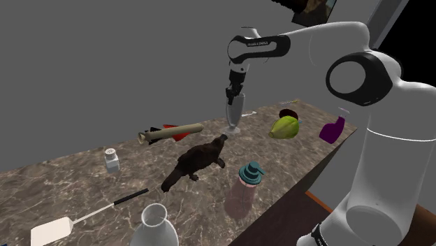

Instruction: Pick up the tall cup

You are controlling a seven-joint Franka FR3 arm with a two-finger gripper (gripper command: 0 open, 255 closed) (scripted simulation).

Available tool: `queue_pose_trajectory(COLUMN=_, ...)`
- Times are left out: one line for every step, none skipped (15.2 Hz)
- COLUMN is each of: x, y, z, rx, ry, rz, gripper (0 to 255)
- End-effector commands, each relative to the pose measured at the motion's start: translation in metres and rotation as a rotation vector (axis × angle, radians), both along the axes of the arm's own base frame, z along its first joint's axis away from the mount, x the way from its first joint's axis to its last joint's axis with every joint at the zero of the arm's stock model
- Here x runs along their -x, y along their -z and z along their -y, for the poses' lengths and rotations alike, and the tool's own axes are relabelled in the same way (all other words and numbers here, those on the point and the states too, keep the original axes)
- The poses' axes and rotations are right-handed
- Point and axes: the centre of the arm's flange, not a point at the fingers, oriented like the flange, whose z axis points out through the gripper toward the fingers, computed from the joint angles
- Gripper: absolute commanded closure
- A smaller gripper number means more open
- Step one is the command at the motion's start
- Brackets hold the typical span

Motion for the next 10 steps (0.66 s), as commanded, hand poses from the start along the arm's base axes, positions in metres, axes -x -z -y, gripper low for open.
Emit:
queue_pose_trajectory(x=0.000, y=-0.011, z=0.000, rx=0.000, ry=0.000, rz=0.001, gripper=255)
queue_pose_trajectory(x=0.000, y=-0.016, z=0.000, rx=0.000, ry=0.000, rz=0.001, gripper=255)
queue_pose_trajectory(x=0.000, y=-0.022, z=0.000, rx=0.000, ry=0.000, rz=0.001, gripper=255)
queue_pose_trajectory(x=0.000, y=-0.027, z=0.000, rx=0.000, ry=0.000, rz=0.001, gripper=255)
queue_pose_trajectory(x=0.000, y=-0.032, z=0.000, rx=0.000, ry=0.000, rz=0.001, gripper=255)
queue_pose_trajectory(x=0.000, y=-0.037, z=0.000, rx=0.000, ry=0.000, rz=0.001, gripper=255)
queue_pose_trajectory(x=0.000, y=-0.043, z=0.000, rx=0.000, ry=0.000, rz=0.001, gripper=255)
queue_pose_trajectory(x=0.000, y=-0.048, z=0.000, rx=0.000, ry=0.000, rz=0.001, gripper=255)
queue_pose_trajectory(x=0.000, y=-0.049, z=0.000, rx=0.000, ry=0.000, rz=0.001, gripper=255)
queue_pose_trajectory(x=0.000, y=-0.049, z=0.000, rx=0.000, ry=0.000, rz=0.001, gripper=255)
